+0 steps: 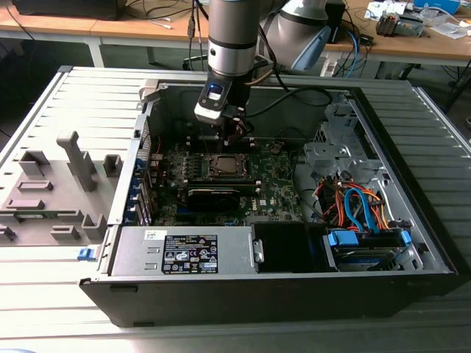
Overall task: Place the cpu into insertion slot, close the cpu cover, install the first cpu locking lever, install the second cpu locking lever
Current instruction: 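Install the first cpu locking lever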
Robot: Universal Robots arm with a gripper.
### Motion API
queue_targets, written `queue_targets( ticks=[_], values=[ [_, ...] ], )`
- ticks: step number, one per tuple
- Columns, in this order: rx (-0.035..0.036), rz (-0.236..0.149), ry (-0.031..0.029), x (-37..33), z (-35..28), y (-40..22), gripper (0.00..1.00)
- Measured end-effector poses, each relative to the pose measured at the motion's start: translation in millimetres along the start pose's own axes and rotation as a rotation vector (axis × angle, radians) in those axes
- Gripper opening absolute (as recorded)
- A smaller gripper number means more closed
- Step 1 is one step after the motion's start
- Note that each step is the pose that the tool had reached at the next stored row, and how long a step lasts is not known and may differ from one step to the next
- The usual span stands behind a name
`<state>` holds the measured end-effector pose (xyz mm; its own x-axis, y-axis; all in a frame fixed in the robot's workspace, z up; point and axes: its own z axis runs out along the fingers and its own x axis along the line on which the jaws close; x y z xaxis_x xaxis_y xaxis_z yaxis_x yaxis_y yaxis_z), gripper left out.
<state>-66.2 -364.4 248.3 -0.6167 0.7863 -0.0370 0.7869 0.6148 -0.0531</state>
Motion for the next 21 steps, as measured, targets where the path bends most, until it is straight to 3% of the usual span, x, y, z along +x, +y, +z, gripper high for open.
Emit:
queue_targets(
  ticks=[21],
  values=[
    [-0.0020, -0.054, -0.0029, 0.0, 0.0, 0.0, 0.11]
  ],
)
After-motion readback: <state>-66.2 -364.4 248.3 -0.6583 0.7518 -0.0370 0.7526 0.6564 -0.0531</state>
